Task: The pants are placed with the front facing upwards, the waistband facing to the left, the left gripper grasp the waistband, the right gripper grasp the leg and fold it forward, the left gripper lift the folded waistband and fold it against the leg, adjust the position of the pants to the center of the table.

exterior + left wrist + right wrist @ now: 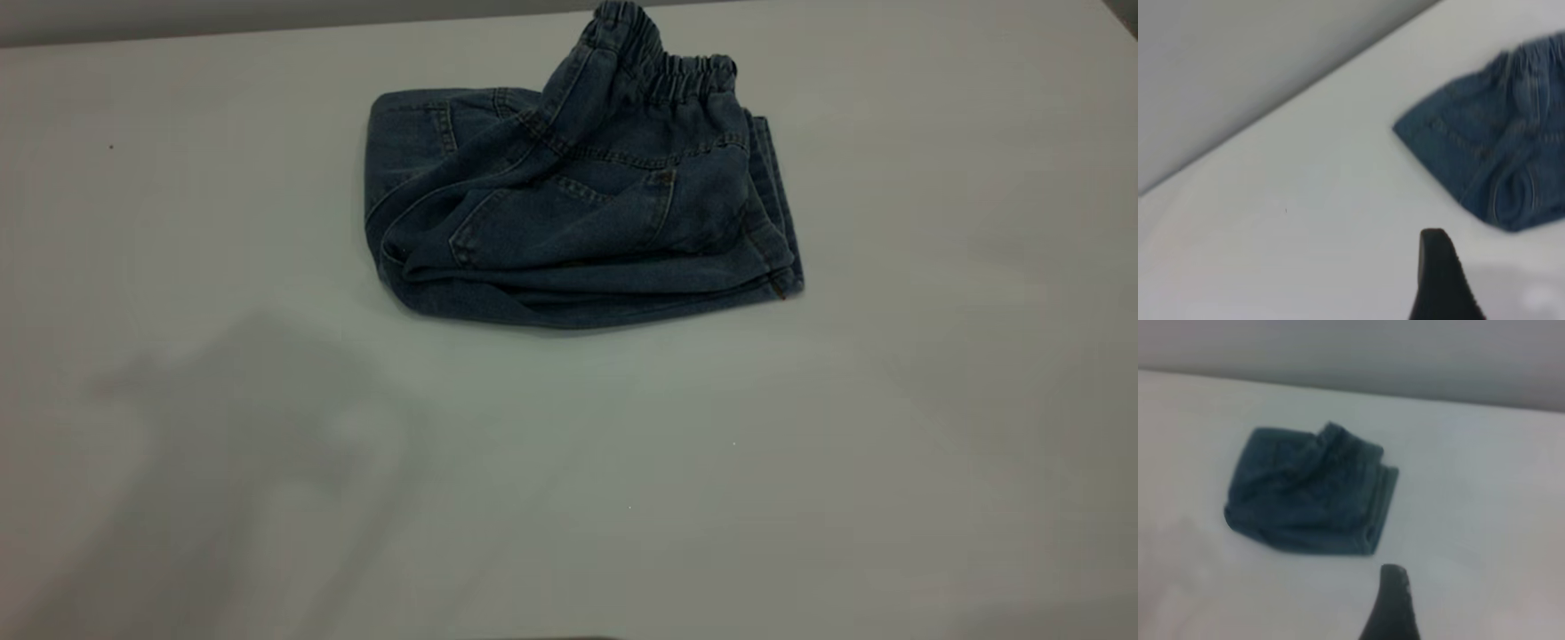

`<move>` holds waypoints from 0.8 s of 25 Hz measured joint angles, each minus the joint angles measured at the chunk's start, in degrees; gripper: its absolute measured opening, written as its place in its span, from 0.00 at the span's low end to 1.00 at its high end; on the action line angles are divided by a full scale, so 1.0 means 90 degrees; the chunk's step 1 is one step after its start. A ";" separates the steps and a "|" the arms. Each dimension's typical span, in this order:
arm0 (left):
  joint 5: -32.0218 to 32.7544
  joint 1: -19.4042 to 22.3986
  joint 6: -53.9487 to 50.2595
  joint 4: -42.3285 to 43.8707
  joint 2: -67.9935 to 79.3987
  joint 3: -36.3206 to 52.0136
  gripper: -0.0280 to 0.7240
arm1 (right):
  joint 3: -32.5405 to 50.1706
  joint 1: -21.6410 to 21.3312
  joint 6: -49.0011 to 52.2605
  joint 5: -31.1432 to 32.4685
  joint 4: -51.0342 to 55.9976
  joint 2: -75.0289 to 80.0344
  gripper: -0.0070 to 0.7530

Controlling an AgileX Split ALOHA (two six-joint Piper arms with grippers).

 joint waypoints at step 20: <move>0.0000 0.0000 -0.0555 -0.0532 -0.2435 0.4277 0.56 | 0.3144 0.0000 0.0311 0.0064 -0.1126 -0.3026 0.69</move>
